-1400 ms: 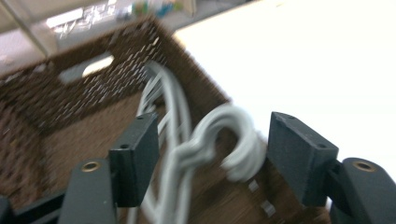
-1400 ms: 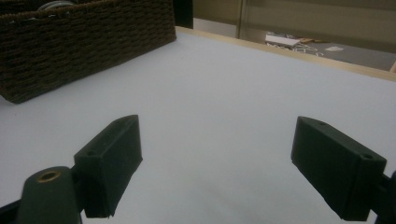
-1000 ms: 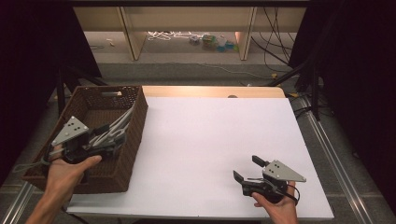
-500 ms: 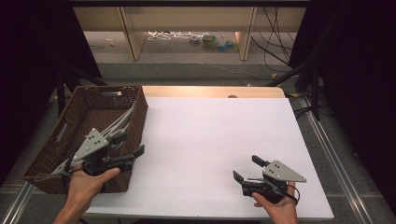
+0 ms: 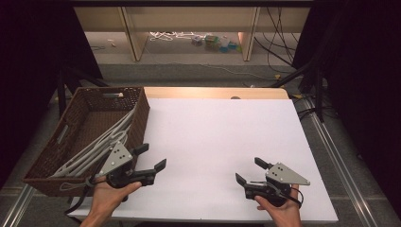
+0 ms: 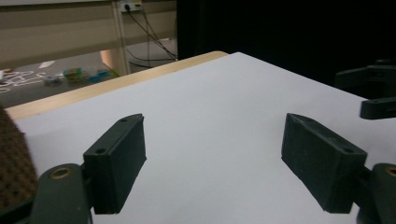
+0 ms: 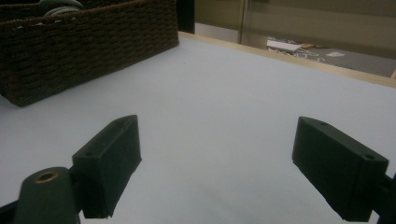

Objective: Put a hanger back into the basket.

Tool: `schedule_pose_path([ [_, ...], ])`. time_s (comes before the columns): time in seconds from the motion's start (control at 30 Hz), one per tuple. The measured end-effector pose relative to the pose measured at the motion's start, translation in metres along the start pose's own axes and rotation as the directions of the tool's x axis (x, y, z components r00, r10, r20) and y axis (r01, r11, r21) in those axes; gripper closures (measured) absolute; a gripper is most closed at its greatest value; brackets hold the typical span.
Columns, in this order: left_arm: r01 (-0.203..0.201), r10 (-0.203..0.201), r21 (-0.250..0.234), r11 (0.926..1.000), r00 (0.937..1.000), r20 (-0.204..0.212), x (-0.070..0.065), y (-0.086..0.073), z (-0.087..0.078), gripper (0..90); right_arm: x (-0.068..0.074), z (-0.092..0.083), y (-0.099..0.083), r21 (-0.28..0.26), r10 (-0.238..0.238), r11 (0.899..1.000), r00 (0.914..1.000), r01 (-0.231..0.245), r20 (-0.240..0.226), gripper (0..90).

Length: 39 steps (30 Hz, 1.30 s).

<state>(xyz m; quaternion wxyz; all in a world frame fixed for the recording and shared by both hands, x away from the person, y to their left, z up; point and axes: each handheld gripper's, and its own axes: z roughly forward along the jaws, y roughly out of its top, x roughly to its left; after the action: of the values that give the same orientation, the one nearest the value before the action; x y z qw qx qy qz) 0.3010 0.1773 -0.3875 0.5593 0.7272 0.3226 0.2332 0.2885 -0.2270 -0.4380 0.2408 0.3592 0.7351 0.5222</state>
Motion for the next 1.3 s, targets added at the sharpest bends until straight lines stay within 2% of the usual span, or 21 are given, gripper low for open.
schedule_pose_path([
  [0.13, -0.018, 0.018, 0.003, 0.9998, 0.9998, -0.006, -0.005, -0.008, 0.006, 20.2, 0.001, 0.0, 0.001, -0.011, -0.003, 1.0, 0.9999, 0.003, -0.01, 16.1],
  [0.23, 0.017, -0.017, -0.004, 0.9998, 0.9998, 0.009, -0.006, -0.015, 0.009, 19.5, 0.002, -0.002, 0.001, -0.015, 0.003, 1.0, 1.0, -0.003, -0.005, 15.9],
  [0.33, -0.002, 0.002, -0.014, 0.9999, 0.9999, -0.013, -0.003, -0.023, 0.008, 19.5, 0.002, -0.003, 0.001, -0.03, 0.002, 1.0, 0.9999, -0.002, -0.013, 15.7],
  [0.4, 0.035, -0.035, -0.035, 0.9988, 0.9993, -0.014, -0.001, -0.029, 0.006, 19.5, 0.002, -0.003, 0.001, -0.031, 0.002, 1.0, 0.9999, -0.002, -0.016, 15.7],
  [0.47, 0.078, -0.078, -0.034, 0.9964, 0.9969, -0.007, 0.0, -0.037, 0.006, 19.8, 0.002, -0.003, 0.001, -0.031, 0.002, 1.0, 0.9997, -0.002, -0.022, 15.7],
  [0.5, 0.038, -0.039, -0.027, 0.9989, 0.9992, -0.012, 0.002, -0.039, 0.007, 19.8, 0.003, -0.003, 0.001, -0.028, -0.003, 1.0, 0.9998, 0.002, -0.02, 15.7],
  [0.57, 0.014, -0.014, -0.009, 0.9999, 0.9997, -0.018, 0.0, -0.041, 0.008, 19.8, 0.004, -0.004, 0.002, -0.023, -0.005, 1.0, 0.9999, 0.005, -0.014, 15.7],
  [0.6, 0.011, -0.011, -0.003, 0.9999, 0.9999, -0.013, 0.0, -0.042, 0.008, 19.8, 0.004, -0.003, 0.002, -0.038, -0.004, 0.999, 0.9998, 0.003, -0.021, 15.7],
  [0.7, 0.04, -0.04, -0.013, 0.9991, 0.9992, -0.002, -0.003, -0.046, 0.008, 19.7, 0.006, -0.004, 0.001, -0.025, 0.01, 1.0, 0.9995, -0.011, -0.029, 15.7],
  [0.73, 0.013, -0.013, -0.007, 0.9999, 0.9999, -0.008, -0.002, -0.048, 0.007, 19.7, 0.006, -0.006, 0.001, -0.024, -0.006, 1.0, 0.9999, 0.006, -0.009, 15.7],
  [0.77, 0.006, -0.006, -0.006, 1.0, 0.9999, -0.009, -0.002, -0.049, 0.006, 19.6, 0.007, -0.006, 0.001, -0.049, 0.002, 0.999, 0.9999, -0.003, -0.013, 15.7],
  [0.8, 0.02, -0.02, -0.011, 0.9997, 0.9998, -0.008, -0.004, -0.051, 0.006, 19.6, 0.007, -0.007, 0.001, -0.051, 0.001, 0.999, 0.9999, -0.001, -0.011, 15.7],
  [0.83, 0.009, -0.009, -0.013, 0.9999, 0.9999, -0.007, -0.003, -0.052, 0.005, 19.3, 0.007, -0.008, 0.001, -0.042, -0.003, 0.999, 0.9999, 0.002, -0.01, 15.6],
  [0.87, 0.021, -0.022, -0.028, 0.9994, 0.9997, -0.007, -0.003, -0.052, 0.005, 19.2, 0.007, -0.008, 0.001, -0.04, -0.003, 0.999, 0.9999, 0.002, -0.01, 15.6],
  [0.93, -0.003, 0.002, -0.046, 0.9989, 1.0, -0.007, -0.001, -0.051, 0.002, 18.9, 0.007, -0.007, 0.001, -0.038, -0.002, 0.999, 0.9998, 0.001, -0.022, 15.6],
  [1.0, 0.004, -0.004, -0.063, 0.998, 1.0, 0.007, -0.001, -0.051, 0.002, 18.5, 0.008, -0.007, 0.001, -0.035, -0.002, 0.999, 0.9998, 0.002, -0.02, 15.6],
  [1.13, 0.004, -0.004, -0.053, 0.9986, 1.0, -0.003, -0.001, -0.05, 0.002, 18.3, 0.008, -0.005, 0.0, -0.045, 0.002, 0.999, 0.9999, -0.003, -0.014, 15.6],
  [1.17, 0.013, -0.013, -0.053, 0.9985, 0.9999, -0.004, -0.001, -0.05, 0.002, 18.3, 0.009, -0.005, 0.0, -0.031, 0.021, 0.999, 0.9994, -0.022, -0.029, 15.6],
  [1.23, 0.041, -0.041, -0.056, 0.9976, 0.9991, 0.003, -0.002, -0.051, 0.003, 18.3, 0.009, -0.005, 0.0, -0.025, 0.015, 1.0, 0.9995, -0.015, -0.027, 15.6],
  [1.27, 0.002, -0.002, -0.044, 0.999, 1.0, -0.003, 0.0, -0.05, 0.002, 18.3, 0.009, -0.005, 0.0, -0.032, 0.015, 0.999, 0.9996, -0.016, -0.025, 15.6],
  [1.3, 0.015, -0.015, -0.044, 0.9989, 0.9999, -0.001, -0.001, -0.05, 0.003, 18.3, 0.009, -0.005, 0.001, -0.025, 0.009, 1.0, 0.9995, -0.01, -0.029, 15.6],
])
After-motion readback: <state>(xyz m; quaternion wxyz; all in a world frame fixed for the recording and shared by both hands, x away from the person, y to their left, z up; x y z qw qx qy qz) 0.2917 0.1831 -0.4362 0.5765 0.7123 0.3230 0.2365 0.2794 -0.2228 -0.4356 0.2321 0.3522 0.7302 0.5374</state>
